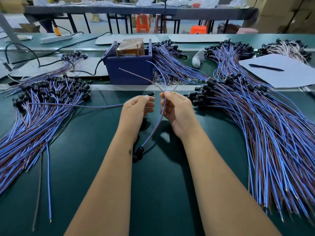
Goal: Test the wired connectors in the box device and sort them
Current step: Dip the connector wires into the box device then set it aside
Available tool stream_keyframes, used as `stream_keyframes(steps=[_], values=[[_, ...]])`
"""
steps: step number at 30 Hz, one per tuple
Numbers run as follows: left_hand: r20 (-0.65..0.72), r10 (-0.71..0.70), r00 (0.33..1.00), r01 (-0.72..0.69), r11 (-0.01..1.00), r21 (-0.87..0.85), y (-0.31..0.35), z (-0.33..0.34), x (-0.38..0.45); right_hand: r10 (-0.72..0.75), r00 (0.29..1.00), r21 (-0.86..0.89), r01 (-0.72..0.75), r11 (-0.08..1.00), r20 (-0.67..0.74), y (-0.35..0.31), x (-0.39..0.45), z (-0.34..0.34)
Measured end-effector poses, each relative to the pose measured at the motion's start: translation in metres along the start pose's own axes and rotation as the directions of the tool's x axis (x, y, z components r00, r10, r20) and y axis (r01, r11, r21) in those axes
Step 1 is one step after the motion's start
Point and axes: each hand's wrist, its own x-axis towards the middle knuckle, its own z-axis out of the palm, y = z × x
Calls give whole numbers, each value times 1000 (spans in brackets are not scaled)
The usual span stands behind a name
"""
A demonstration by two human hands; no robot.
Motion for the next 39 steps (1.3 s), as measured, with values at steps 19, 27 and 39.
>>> stream_keyframes(steps=[19,27,39], values=[[-221,8,975,9,997,74,-8,-20,12,-120,992,-325,103,940,-33,5,-3,5],[-267,62,962,-37,995,97,-1,-18,6,-121,988,-201,100,975,-96,0,-4,3],[-365,48,930,-32,998,51,-2,-22,5,-143,987,-209,127,970,-67,3,-1,5]])
